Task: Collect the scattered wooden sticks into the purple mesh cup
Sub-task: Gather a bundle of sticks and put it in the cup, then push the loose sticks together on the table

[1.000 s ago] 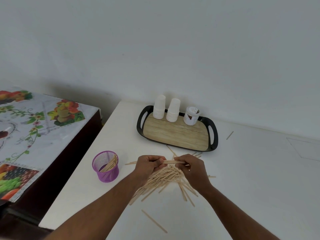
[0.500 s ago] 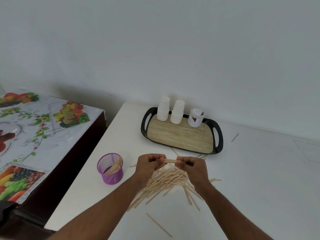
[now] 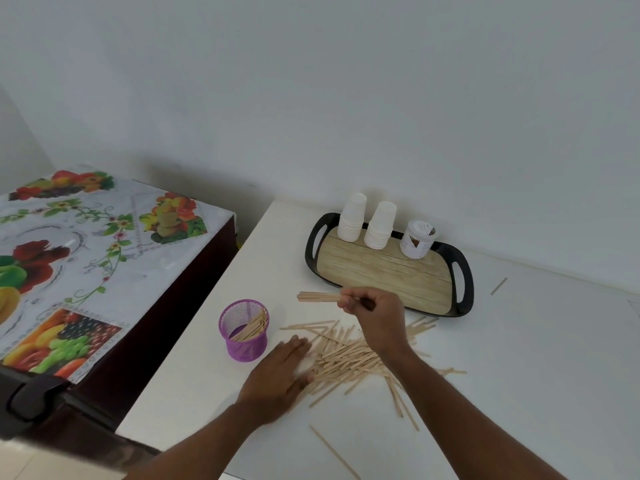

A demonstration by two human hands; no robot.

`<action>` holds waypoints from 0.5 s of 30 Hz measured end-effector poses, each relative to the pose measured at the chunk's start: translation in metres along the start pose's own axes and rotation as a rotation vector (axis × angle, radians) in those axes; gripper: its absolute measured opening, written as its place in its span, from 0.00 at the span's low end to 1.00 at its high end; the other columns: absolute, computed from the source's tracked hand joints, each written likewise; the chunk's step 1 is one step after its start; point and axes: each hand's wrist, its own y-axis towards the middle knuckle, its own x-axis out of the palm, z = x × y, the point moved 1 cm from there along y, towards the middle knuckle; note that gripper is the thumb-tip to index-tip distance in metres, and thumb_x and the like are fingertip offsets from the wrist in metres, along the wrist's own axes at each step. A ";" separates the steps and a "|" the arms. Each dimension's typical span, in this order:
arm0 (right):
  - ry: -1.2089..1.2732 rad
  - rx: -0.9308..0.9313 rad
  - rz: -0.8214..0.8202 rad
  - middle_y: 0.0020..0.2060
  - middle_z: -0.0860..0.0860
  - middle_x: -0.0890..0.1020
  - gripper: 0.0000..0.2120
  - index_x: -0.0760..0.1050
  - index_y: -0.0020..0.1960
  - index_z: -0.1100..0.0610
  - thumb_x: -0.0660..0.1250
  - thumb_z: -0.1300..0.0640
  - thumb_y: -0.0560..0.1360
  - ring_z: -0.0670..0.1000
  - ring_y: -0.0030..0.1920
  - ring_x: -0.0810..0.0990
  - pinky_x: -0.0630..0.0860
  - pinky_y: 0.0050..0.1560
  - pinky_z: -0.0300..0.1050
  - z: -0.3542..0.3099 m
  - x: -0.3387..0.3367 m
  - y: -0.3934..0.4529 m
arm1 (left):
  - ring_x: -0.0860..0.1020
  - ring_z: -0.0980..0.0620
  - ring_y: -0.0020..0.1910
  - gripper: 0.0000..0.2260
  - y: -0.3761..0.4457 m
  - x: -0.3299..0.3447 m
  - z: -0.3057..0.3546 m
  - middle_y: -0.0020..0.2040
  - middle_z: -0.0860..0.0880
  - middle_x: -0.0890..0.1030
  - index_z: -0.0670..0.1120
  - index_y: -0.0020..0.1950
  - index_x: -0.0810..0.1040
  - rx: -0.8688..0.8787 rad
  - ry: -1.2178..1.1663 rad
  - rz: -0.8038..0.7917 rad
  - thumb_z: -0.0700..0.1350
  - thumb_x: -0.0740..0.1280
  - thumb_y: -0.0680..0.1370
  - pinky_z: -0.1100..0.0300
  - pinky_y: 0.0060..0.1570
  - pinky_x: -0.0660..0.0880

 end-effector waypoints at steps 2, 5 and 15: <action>-0.037 -0.116 -0.061 0.39 0.46 0.89 0.08 0.88 0.52 0.56 0.79 0.61 0.73 0.45 0.41 0.87 0.84 0.47 0.39 -0.017 0.023 0.006 | 0.40 0.64 0.80 0.37 -0.001 0.002 -0.002 0.82 0.61 0.45 0.55 0.84 0.49 0.060 0.083 -0.009 0.72 0.42 0.80 0.63 0.78 0.38; -0.216 -0.366 -0.195 0.44 0.48 0.89 0.08 0.87 0.54 0.56 0.77 0.62 0.74 0.44 0.43 0.86 0.83 0.48 0.38 -0.037 0.058 0.010 | 0.43 0.59 0.82 0.37 0.002 0.005 -0.001 0.84 0.56 0.48 0.51 0.84 0.49 0.098 0.161 0.007 0.71 0.44 0.81 0.57 0.80 0.40; -0.828 -0.666 -0.588 0.65 0.54 0.83 0.19 0.80 0.69 0.56 0.72 0.55 0.79 0.55 0.61 0.84 0.81 0.64 0.49 -0.025 0.139 0.007 | 0.80 0.53 0.64 0.28 -0.004 0.008 0.000 0.68 0.57 0.79 0.58 0.72 0.67 -0.017 0.108 0.154 0.72 0.47 0.80 0.66 0.60 0.65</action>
